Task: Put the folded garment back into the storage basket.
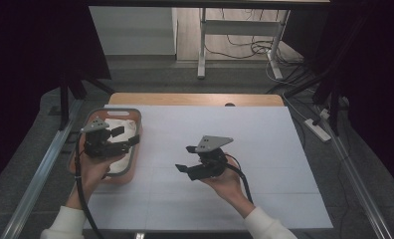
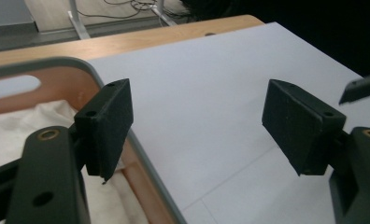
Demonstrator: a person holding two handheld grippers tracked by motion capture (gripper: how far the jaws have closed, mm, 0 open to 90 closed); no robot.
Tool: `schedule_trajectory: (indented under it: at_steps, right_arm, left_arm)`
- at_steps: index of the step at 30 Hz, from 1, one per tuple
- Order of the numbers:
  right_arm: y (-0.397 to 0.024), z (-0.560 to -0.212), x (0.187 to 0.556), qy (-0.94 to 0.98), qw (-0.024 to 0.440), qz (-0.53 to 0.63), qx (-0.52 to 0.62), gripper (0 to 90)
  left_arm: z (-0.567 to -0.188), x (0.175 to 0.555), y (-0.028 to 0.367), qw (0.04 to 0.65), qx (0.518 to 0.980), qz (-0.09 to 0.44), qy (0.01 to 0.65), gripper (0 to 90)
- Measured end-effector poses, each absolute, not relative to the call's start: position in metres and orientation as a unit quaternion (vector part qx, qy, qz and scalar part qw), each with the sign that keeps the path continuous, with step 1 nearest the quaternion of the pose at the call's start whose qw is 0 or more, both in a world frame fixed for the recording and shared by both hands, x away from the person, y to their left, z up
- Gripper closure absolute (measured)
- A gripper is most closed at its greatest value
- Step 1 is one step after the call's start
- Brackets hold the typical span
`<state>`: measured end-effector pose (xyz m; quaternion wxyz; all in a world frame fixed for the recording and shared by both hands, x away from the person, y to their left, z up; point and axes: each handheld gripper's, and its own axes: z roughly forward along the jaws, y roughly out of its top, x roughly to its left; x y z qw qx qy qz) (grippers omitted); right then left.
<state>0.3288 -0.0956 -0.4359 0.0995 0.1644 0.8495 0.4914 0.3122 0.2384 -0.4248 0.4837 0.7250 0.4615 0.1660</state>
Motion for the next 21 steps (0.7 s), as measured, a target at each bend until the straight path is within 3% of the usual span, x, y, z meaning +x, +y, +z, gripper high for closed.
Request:
schedule_trajectory:
  at_steps: [21]
  right_arm:
    - [-0.222, -0.457, 0.316, 0.837, 0.140, 0.471, 0.242, 30.8]
  left_arm:
    - [-0.448, 0.280, 0.197, 0.475, 0.751, 0.147, 0.436, 26.0]
